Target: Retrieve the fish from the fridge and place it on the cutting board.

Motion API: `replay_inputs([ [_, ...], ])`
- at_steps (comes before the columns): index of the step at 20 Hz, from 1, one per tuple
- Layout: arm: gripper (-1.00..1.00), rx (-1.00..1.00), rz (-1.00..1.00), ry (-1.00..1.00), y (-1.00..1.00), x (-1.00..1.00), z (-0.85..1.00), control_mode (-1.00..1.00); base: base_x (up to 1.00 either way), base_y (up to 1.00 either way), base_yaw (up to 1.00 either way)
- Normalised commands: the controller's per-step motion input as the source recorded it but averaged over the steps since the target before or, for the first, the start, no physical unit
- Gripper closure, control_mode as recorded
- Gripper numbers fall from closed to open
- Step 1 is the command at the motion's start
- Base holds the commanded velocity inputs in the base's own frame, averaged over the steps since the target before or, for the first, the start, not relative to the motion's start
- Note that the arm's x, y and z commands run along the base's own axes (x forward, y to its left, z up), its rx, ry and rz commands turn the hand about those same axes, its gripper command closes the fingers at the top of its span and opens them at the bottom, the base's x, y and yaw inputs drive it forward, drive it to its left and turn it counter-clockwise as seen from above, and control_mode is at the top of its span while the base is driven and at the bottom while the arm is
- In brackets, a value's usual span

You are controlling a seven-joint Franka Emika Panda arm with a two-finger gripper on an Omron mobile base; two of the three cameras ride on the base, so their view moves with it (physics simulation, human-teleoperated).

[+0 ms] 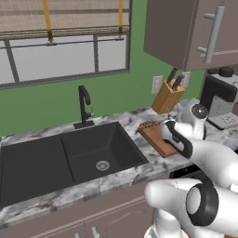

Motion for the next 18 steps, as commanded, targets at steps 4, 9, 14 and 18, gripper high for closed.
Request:
replay_inputs([
  [4,1.00,0.08,0.00,0.00,0.00,0.14,-0.36,-1.00,0.00,0.00,0.00],
  [9,1.00,0.03,0.00,0.07,0.00,0.19,-0.22,-1.00,0.00,0.00,0.00],
  [14,1.00,0.00,0.00,0.15,0.00,0.29,-0.15,-1.00,0.00,0.00,0.00],
  [18,1.00,0.00,0.00,0.17,0.00,0.28,-0.14,-1.00,0.00,0.00,0.00],
])
